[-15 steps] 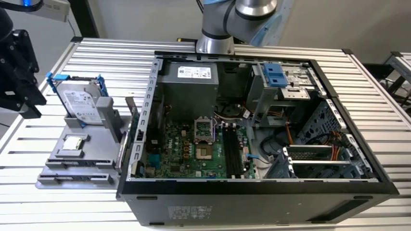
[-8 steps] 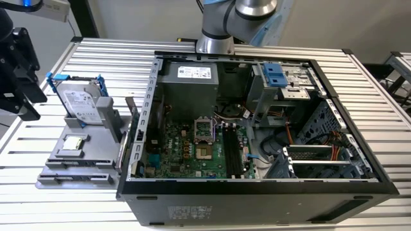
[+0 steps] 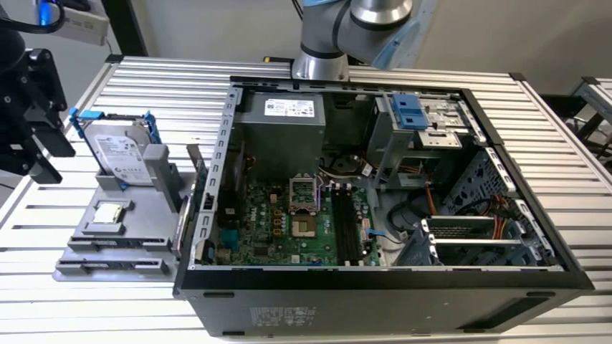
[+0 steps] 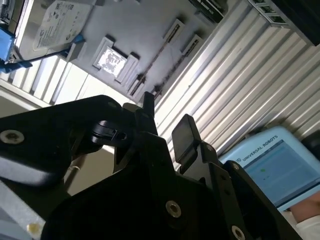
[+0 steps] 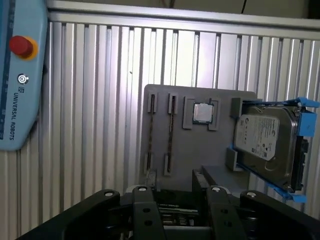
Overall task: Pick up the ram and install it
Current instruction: 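Pick up the ram and move it above insertion slot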
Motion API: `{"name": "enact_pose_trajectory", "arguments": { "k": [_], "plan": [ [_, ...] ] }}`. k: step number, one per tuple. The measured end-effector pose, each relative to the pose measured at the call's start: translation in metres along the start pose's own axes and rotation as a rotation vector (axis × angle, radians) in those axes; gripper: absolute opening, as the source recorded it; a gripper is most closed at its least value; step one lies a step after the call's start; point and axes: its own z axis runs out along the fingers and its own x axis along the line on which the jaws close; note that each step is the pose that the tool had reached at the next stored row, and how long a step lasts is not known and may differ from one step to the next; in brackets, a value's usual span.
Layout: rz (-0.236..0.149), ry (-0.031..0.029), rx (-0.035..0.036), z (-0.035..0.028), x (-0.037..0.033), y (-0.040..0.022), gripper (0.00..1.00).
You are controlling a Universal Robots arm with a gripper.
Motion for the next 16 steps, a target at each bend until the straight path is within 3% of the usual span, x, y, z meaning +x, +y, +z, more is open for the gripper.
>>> {"name": "enact_pose_trajectory", "arguments": {
  "k": [12, 16],
  "plan": [
    [0.016, -0.0005, 0.0005, 0.0142, 0.0004, 0.0035, 1.00],
    [0.017, -0.0005, 0.0005, 0.0146, 0.0004, 0.0039, 1.00]
  ]
}}
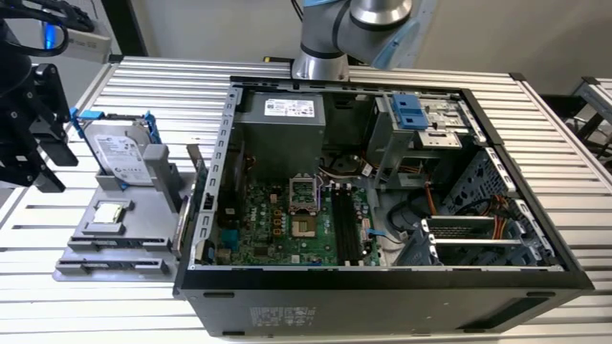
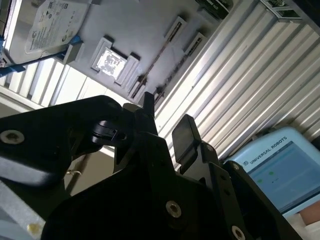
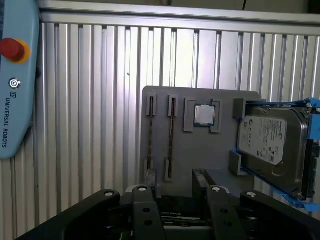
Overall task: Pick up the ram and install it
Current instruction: 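Pick up the ram and move it above insertion slot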
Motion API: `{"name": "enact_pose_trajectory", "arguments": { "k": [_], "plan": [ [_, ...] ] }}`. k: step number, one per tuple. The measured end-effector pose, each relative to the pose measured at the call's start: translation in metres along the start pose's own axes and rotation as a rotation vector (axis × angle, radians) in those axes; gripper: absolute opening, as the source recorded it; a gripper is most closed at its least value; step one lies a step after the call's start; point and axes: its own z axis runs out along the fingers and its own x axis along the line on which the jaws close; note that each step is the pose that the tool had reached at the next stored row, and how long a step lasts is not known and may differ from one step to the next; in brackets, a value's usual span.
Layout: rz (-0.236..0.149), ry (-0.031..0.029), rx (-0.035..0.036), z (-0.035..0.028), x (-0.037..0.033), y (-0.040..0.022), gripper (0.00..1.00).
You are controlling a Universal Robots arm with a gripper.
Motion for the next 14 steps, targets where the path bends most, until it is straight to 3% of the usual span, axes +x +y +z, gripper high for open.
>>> {"name": "enact_pose_trajectory", "arguments": {
  "k": [5, 14],
  "plan": [
    [0.000, -0.0002, 0.0018, 0.0019, 0.0001, 0.0003, 1.00],
    [0.001, -0.0003, 0.0017, 0.0121, 0.0004, 0.0020, 1.00]
  ]
}}
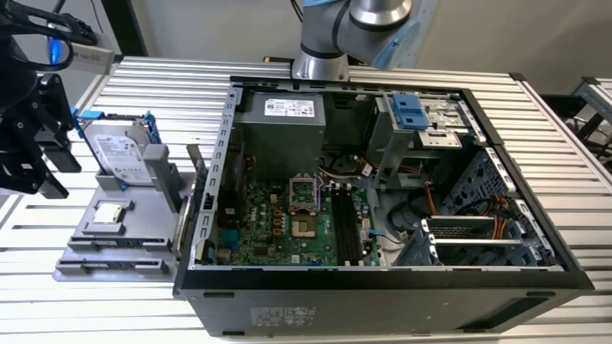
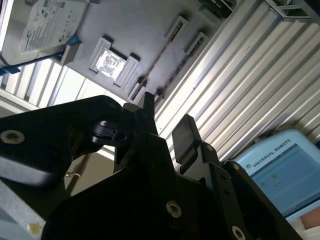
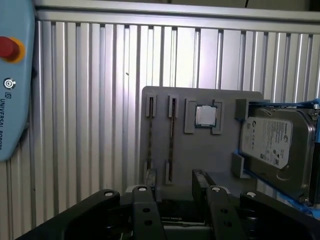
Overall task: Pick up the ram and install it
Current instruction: 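Pick up the ram and move it above insertion slot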
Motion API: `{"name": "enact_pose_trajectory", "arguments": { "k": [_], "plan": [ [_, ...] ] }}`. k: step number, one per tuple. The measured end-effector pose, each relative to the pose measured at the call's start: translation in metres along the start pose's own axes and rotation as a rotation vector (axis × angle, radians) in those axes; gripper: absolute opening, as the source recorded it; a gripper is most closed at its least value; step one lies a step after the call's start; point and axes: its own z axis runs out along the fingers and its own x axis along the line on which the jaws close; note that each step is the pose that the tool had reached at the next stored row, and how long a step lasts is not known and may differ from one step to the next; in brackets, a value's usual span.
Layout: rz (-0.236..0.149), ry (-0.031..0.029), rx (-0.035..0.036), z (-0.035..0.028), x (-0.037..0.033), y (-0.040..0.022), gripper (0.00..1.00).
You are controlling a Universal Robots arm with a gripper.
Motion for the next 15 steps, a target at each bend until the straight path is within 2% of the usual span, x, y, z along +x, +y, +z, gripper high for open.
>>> {"name": "enact_pose_trajectory", "arguments": {
  "k": [15],
  "plan": [
    [0.000, 0.0000, 0.0001, 0.0255, 0.0025, 0.0004, 1.00]
  ]
}}
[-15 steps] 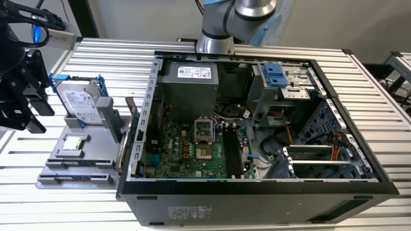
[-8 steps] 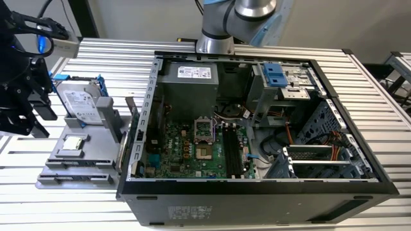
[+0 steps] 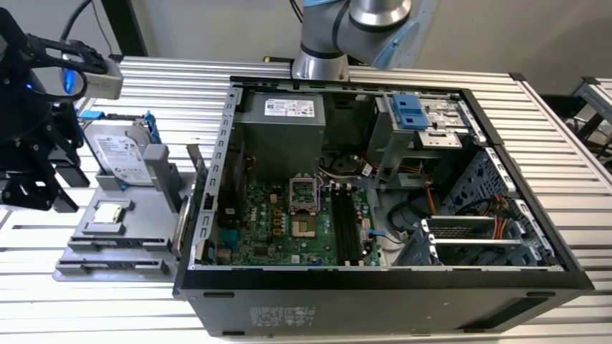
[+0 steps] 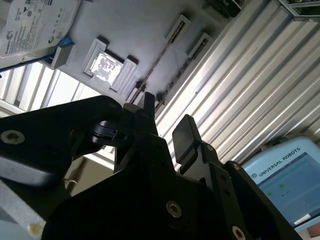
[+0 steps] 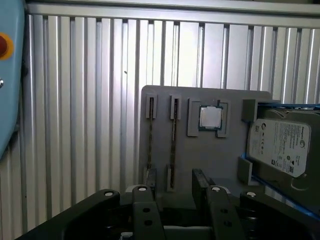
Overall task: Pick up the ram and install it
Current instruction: 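Pick up the ram and move it above insertion slot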
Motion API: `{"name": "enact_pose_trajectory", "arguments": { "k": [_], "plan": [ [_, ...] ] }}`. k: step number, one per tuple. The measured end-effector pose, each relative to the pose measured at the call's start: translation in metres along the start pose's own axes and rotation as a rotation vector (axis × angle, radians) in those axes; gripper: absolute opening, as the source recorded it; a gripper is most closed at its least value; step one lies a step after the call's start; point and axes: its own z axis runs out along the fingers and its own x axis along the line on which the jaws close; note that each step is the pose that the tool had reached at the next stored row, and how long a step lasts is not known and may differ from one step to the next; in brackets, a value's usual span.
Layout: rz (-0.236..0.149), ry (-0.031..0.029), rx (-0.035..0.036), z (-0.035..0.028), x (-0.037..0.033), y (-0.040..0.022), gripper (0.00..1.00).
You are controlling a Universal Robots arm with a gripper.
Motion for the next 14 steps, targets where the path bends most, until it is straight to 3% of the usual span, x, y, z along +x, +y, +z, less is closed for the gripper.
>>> {"name": "enact_pose_trajectory", "arguments": {
  "k": [14],
  "plan": [
    [0.000, -0.0001, 0.0000, 0.0225, 0.0095, -0.0001, 1.00]
  ]
}}
